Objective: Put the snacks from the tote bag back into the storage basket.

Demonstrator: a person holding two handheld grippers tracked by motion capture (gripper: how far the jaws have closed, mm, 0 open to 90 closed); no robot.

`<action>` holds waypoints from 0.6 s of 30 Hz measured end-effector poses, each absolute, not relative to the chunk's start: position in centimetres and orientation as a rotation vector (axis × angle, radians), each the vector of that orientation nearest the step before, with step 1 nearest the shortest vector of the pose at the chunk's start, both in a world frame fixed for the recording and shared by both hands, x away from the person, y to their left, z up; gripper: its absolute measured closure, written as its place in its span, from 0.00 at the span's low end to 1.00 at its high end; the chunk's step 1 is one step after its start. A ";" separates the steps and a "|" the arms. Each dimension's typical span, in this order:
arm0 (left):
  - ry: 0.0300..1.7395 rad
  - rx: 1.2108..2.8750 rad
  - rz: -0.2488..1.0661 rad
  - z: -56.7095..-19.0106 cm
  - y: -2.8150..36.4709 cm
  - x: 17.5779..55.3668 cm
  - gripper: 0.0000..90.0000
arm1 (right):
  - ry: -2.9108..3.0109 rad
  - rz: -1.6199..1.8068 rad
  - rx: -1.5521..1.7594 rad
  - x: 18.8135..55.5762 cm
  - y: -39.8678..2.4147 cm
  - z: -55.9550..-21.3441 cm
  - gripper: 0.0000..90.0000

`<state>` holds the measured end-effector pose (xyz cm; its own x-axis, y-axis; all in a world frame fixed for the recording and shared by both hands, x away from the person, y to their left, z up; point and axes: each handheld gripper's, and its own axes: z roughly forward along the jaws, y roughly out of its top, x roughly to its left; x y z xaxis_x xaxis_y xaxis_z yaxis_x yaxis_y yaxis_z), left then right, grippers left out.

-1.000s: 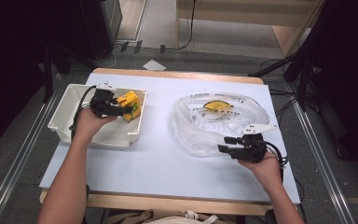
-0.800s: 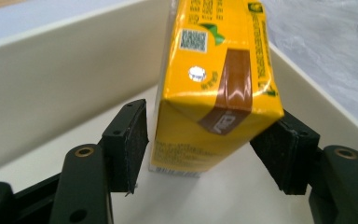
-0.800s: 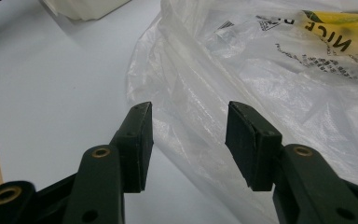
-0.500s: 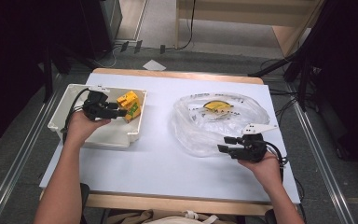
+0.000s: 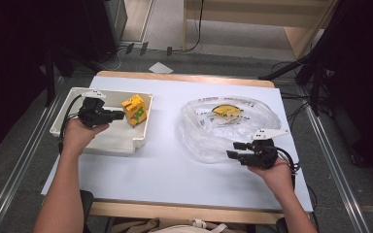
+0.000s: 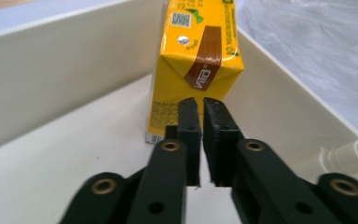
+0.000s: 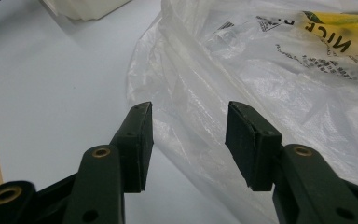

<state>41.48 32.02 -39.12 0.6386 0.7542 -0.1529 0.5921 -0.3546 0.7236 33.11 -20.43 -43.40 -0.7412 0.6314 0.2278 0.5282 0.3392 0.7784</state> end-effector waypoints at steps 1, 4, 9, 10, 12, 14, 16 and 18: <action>1.041 2.077 0.253 -39.1 32.0 41.5 1.00 | 2.476 1.370 1.077 33.1 -20.4 -43.4 0.59; 1.048 2.090 0.234 -39.2 31.9 41.5 1.00 | 2.477 1.370 1.074 33.1 -20.4 -43.4 0.60; 1.067 2.113 0.239 -39.8 31.6 41.8 1.00 | 2.480 1.371 1.069 33.1 -20.4 -43.4 0.60; 1.068 2.108 0.232 -39.9 31.6 41.9 1.00 | 2.482 1.371 1.070 33.1 -20.3 -43.4 0.60; 1.069 2.112 0.217 -40.2 31.5 42.0 1.00 | 2.482 1.370 1.073 33.1 -20.3 -43.4 0.60; 1.071 2.122 0.216 -40.5 31.4 42.1 1.00 | 2.483 1.367 1.073 33.1 -20.3 -43.4 0.60; 1.078 2.131 0.213 -40.8 31.2 42.3 1.00 | 2.484 1.367 1.072 33.1 -20.3 -43.4 0.60; 1.087 2.131 0.208 -41.0 31.3 42.4 1.00 | 2.484 1.366 1.072 33.1 -20.3 -43.4 0.60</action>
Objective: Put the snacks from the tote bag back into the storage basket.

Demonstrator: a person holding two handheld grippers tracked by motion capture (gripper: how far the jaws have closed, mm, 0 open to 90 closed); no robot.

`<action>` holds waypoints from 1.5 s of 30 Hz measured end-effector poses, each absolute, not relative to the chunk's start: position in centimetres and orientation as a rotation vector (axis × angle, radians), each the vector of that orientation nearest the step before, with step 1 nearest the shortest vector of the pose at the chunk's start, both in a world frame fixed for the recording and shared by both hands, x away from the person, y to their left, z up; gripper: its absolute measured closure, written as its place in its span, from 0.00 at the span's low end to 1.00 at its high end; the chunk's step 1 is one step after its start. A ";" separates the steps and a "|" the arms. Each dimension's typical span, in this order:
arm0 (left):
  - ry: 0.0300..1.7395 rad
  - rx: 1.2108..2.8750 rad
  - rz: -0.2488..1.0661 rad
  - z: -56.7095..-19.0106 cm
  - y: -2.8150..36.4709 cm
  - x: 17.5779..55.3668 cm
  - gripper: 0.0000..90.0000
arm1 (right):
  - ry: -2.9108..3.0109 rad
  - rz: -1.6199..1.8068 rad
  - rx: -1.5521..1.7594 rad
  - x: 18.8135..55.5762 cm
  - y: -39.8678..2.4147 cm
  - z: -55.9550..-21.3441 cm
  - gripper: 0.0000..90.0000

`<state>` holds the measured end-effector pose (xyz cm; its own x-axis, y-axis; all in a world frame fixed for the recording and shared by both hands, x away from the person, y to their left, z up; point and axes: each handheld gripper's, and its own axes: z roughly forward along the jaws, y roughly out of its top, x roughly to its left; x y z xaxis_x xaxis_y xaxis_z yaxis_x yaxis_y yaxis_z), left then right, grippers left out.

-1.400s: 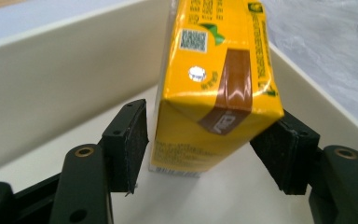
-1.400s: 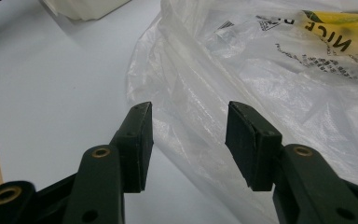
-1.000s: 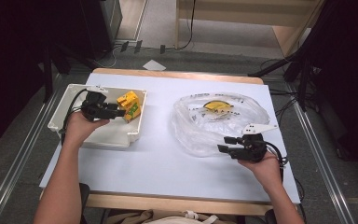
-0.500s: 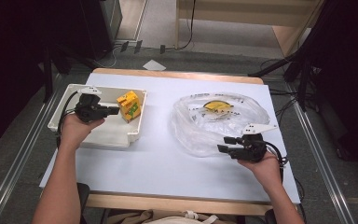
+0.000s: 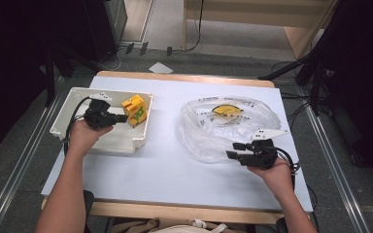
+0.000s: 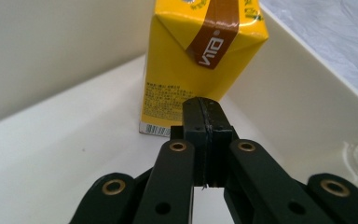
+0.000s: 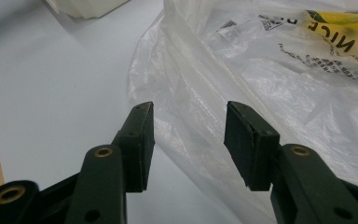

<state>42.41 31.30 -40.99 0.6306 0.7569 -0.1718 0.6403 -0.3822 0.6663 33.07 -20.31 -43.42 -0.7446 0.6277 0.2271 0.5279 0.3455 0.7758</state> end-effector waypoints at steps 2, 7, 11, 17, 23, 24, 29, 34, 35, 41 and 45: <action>1.095 2.131 0.206 -41.1 31.4 42.5 1.00 | 2.484 1.364 1.072 33.1 -20.3 -43.4 0.60; 1.115 2.115 0.210 -41.3 31.5 42.7 1.00 | 2.487 1.363 1.068 33.1 -20.3 -43.4 0.60; 1.121 2.104 0.210 -41.4 31.5 42.9 1.00 | 2.486 1.363 1.063 33.1 -20.2 -43.5 0.60; 1.148 2.070 0.217 -41.6 31.5 43.3 1.00 | 2.491 1.360 1.066 33.1 -20.2 -43.5 0.60; 1.166 2.055 0.238 -41.7 31.4 43.8 1.00 | 2.494 1.358 1.062 33.1 -20.2 -43.5 0.60; 1.170 2.054 0.244 -41.7 31.3 43.9 1.00 | 2.493 1.360 1.064 33.1 -20.2 -43.5 0.60; 1.194 2.035 0.258 -41.9 31.2 44.3 1.00 | 2.491 1.357 1.066 33.0 -20.2 -43.5 0.60; 1.227 2.011 0.278 -42.0 31.0 44.8 1.00 | 2.489 1.358 1.067 32.9 -20.2 -43.5 0.60; 1.229 2.009 0.280 -42.0 31.0 45.0 1.00 | 2.489 1.356 1.068 32.9 -20.2 -43.5 0.60; 1.245 2.003 0.303 -41.9 30.8 45.4 1.00 | 2.487 1.352 1.074 32.7 -20.3 -43.5 0.60; 1.249 1.997 0.302 -41.6 31.1 45.2 1.00 | 2.483 1.355 1.069 32.7 -20.3 -43.5 0.60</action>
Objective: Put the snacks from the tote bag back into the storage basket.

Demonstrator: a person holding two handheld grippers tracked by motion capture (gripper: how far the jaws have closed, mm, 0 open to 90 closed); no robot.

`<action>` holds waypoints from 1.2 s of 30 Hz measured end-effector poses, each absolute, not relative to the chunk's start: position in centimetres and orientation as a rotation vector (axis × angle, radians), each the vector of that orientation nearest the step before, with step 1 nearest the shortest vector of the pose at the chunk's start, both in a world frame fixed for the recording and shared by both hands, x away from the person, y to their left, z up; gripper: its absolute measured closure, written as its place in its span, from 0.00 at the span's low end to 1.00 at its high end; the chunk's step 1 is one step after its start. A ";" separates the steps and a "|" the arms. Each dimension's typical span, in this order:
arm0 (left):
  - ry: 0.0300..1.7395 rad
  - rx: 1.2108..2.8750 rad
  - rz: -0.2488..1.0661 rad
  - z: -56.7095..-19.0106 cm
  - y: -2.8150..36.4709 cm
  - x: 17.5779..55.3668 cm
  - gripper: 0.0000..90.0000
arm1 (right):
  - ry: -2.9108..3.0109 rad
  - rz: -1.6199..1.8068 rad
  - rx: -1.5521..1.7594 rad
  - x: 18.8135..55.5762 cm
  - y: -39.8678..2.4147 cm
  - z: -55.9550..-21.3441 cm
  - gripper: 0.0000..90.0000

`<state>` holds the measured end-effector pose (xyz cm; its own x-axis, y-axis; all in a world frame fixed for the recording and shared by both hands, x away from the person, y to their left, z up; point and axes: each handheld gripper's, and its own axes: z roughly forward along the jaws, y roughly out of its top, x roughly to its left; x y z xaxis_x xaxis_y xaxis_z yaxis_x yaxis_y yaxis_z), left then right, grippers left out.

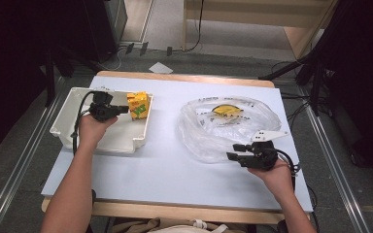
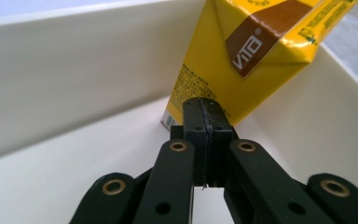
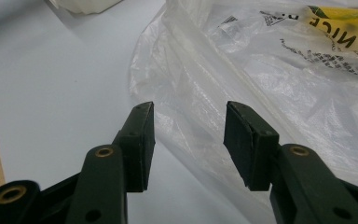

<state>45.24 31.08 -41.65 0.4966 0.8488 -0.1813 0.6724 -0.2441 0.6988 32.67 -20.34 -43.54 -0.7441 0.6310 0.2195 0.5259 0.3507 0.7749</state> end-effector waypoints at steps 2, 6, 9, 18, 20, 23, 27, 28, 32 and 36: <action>1.244 2.006 0.303 -41.4 31.2 44.9 1.00 | 2.480 1.356 1.073 32.6 -20.5 -43.5 0.60; 1.213 2.042 0.305 -40.9 31.5 43.8 1.00 | 2.470 1.356 1.077 32.6 -20.7 -43.5 0.60; 1.178 2.039 0.292 -40.5 31.5 43.0 1.00 | 2.472 1.358 1.075 32.6 -20.6 -43.5 0.60; 1.140 2.074 0.239 -41.4 30.2 43.3 1.00 | 2.482 1.360 1.063 32.9 -20.3 -43.5 0.60; 1.135 2.086 0.229 -41.9 30.0 43.7 1.00 | 2.489 1.357 1.058 32.9 -20.3 -43.5 0.61; 1.150 2.095 0.226 -42.4 30.0 44.3 1.00 | 2.489 1.354 1.061 32.8 -20.3 -43.5 0.61; 1.158 2.098 0.222 -42.7 29.8 44.7 1.00 | 2.488 1.354 1.068 32.8 -20.4 -43.5 0.61; 1.158 2.102 0.225 -42.7 29.7 44.7 1.00 | 2.487 1.355 1.069 32.8 -20.4 -43.5 0.61; 1.173 2.085 0.238 -42.8 29.8 44.9 1.00 | 2.488 1.356 1.063 32.8 -20.4 -43.5 0.61; 1.188 2.071 0.239 -42.9 30.0 45.0 1.00 | 2.486 1.355 1.066 32.8 -20.4 -43.6 0.61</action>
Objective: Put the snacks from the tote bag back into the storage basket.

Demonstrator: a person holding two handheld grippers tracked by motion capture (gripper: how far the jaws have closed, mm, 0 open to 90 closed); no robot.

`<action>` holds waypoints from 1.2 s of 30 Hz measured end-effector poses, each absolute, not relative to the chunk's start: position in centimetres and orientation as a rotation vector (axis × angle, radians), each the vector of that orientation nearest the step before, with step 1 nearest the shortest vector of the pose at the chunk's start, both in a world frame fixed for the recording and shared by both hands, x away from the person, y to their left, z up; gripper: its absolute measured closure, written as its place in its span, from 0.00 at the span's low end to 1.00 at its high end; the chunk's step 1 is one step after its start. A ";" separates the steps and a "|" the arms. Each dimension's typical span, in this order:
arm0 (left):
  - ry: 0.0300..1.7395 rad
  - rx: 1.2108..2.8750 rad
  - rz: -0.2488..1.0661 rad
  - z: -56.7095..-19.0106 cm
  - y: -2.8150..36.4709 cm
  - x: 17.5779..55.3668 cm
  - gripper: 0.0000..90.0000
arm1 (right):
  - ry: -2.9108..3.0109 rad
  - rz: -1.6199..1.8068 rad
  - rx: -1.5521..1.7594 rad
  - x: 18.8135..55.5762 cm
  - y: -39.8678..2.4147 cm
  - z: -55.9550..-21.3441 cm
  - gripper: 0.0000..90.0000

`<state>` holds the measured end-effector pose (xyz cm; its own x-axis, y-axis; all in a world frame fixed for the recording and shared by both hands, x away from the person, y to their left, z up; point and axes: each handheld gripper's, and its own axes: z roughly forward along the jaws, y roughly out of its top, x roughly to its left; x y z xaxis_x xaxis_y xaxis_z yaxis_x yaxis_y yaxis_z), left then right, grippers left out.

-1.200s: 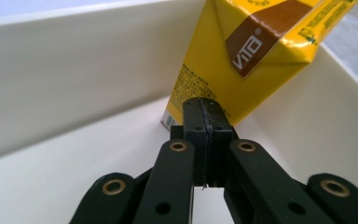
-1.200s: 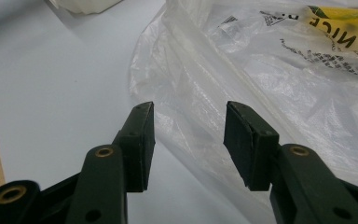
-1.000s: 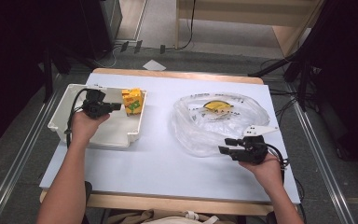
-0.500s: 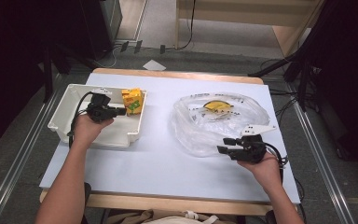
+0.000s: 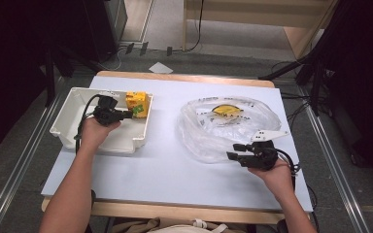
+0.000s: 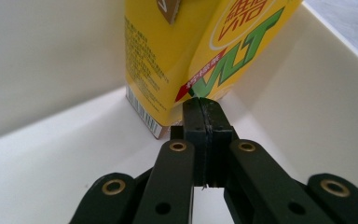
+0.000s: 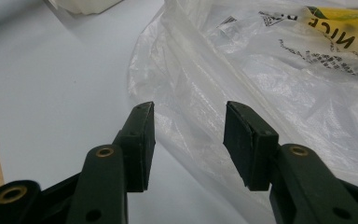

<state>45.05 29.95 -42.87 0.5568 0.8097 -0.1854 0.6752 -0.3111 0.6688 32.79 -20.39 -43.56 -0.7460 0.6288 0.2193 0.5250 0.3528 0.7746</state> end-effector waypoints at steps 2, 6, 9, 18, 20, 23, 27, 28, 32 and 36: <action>1.180 2.073 0.237 -42.9 30.0 45.2 1.00 | 2.488 1.351 1.068 32.8 -20.4 -43.6 0.61; 1.186 2.068 0.239 -42.9 30.0 45.4 1.00 | 2.490 1.352 1.066 32.9 -20.4 -43.6 0.61; 1.186 2.068 0.239 -42.8 30.1 45.5 1.00 | 2.492 1.349 1.064 32.9 -20.3 -43.6 0.61; 1.179 2.072 0.204 -42.5 30.3 45.1 1.00 | 2.491 1.351 1.063 32.9 -20.2 -43.6 0.61; 1.178 2.067 0.201 -42.4 30.3 44.9 0.99 | 2.492 1.352 1.059 33.0 -20.2 -43.6 0.61; 1.174 2.057 0.184 -42.1 30.4 44.6 0.95 | 2.492 1.353 1.061 33.0 -20.3 -43.5 0.61; 1.165 2.074 0.148 -41.7 30.2 44.2 0.92 | 2.494 1.355 1.057 33.0 -20.2 -43.5 0.61; 1.158 2.083 0.144 -41.7 30.1 44.1 0.90 | 2.494 1.355 1.057 33.1 -20.2 -43.5 0.61; 1.158 2.068 0.133 -41.1 29.9 43.8 0.86 | 2.491 1.362 1.050 33.1 -20.2 -43.5 0.61; 1.168 2.053 0.113 -40.7 29.9 43.4 0.78 | 2.489 1.364 1.052 33.1 -20.2 -43.5 0.61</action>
<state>43.43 29.86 -40.70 0.5785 0.7679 -0.2752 0.7009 -0.2954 0.6492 33.13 -20.19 -43.49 -0.7527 0.6212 0.2181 0.5183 0.3547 0.7782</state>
